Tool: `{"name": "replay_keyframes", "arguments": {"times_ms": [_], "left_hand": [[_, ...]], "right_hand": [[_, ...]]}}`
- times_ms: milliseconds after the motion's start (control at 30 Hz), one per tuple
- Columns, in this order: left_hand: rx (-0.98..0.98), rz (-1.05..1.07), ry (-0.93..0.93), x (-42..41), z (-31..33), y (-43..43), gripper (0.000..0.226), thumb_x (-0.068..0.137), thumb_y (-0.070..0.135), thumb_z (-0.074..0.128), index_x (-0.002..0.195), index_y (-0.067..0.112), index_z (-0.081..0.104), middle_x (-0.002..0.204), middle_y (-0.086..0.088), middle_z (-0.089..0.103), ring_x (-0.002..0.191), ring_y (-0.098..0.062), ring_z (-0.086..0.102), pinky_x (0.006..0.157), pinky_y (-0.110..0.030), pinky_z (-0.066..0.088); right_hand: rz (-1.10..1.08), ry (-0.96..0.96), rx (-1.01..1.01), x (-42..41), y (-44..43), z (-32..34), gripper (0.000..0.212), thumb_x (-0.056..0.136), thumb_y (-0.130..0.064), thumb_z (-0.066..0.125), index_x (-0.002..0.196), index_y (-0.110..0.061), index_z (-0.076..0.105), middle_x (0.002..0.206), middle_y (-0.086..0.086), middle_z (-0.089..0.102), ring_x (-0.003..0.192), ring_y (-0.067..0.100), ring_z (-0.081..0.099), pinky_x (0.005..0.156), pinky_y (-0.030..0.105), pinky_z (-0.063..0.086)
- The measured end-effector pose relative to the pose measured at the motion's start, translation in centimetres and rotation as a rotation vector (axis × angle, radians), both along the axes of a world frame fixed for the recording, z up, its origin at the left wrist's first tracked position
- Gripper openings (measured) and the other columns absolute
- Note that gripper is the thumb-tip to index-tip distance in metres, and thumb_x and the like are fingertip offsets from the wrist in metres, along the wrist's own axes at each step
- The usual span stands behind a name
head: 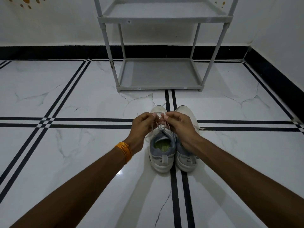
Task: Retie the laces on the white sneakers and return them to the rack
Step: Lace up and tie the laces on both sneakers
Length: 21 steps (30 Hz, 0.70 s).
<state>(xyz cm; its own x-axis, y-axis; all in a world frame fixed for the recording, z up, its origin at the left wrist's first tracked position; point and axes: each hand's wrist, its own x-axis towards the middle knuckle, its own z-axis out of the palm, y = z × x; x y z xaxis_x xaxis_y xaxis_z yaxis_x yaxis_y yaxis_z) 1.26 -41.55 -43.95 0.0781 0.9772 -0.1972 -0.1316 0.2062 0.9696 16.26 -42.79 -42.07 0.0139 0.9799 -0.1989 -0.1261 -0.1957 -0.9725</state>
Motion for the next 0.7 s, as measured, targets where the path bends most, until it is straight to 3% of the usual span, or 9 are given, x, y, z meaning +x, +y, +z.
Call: {"name": "replay_keyframes", "arguments": {"times_ms": [67, 200, 300, 433, 567, 700], "left_hand": [[0.008, -0.002, 0.030, 0.3, -0.2, 0.1, 0.023, 0.098, 0.021, 0.053, 0.102, 0.003, 0.067, 0.098, -0.017, 0.070, 0.091, -0.026, 0.068, 0.082, -0.033, 0.059], [0.085, -0.023, 0.130, 0.6, -0.8, 0.3, 0.021, 0.096, 0.019, 0.057, 0.105, 0.004, 0.069, 0.096, -0.018, 0.069, 0.083, -0.017, 0.064, 0.072, -0.028, 0.056], [0.103, -0.016, 0.170, 0.9, -1.1, 0.2, 0.021, 0.094, 0.020, 0.060, 0.105, 0.006, 0.071, 0.088, -0.010, 0.070, 0.074, -0.011, 0.060, 0.060, -0.021, 0.049], [0.092, -0.017, 0.113, 1.0, -1.0, 0.4, 0.022, 0.094, 0.020, 0.061, 0.109, 0.008, 0.072, 0.093, -0.007, 0.071, 0.076, -0.010, 0.063, 0.059, -0.020, 0.051], [0.083, -0.012, 0.092, 1.0, -0.9, 0.5, 0.024, 0.093, 0.011, 0.060, 0.115, 0.007, 0.069, 0.095, -0.004, 0.072, 0.073, -0.005, 0.065, 0.057, -0.017, 0.051], [0.076, -0.028, 0.159, 0.9, -0.7, 0.7, 0.021, 0.089, 0.013, 0.066, 0.108, 0.005, 0.066, 0.085, -0.003, 0.072, 0.065, -0.003, 0.066, 0.051, -0.015, 0.049]], "right_hand": [[-0.009, 0.034, -0.023, -0.3, 0.1, -0.1, 0.020, 0.093, 0.001, 0.054, 0.093, -0.011, 0.071, 0.085, 0.007, 0.075, 0.073, 0.014, 0.073, 0.066, 0.022, 0.058], [-0.015, -0.029, -0.018, -0.2, 0.5, -1.0, 0.019, 0.090, 0.000, 0.060, 0.098, -0.011, 0.073, 0.090, 0.016, 0.073, 0.077, 0.020, 0.067, 0.079, 0.034, 0.059], [-0.055, -0.089, -0.011, 0.0, 0.9, -1.6, 0.018, 0.090, -0.007, 0.064, 0.107, -0.003, 0.069, 0.079, 0.012, 0.071, 0.068, 0.015, 0.064, 0.065, 0.024, 0.055], [-0.088, -0.164, -0.004, 0.2, 1.3, -2.0, 0.018, 0.091, -0.017, 0.065, 0.103, -0.005, 0.071, 0.068, 0.005, 0.067, 0.053, 0.005, 0.060, 0.049, 0.015, 0.045], [-0.042, -0.134, -0.043, 0.3, 1.5, -2.1, 0.018, 0.096, -0.011, 0.054, 0.099, -0.008, 0.072, 0.068, 0.005, 0.066, 0.057, 0.010, 0.058, 0.054, 0.020, 0.045], [0.002, -0.104, -0.067, 0.6, 1.6, -2.1, 0.025, 0.093, 0.003, 0.048, 0.106, -0.005, 0.069, 0.070, 0.007, 0.063, 0.059, 0.011, 0.055, 0.054, 0.020, 0.043]]}}
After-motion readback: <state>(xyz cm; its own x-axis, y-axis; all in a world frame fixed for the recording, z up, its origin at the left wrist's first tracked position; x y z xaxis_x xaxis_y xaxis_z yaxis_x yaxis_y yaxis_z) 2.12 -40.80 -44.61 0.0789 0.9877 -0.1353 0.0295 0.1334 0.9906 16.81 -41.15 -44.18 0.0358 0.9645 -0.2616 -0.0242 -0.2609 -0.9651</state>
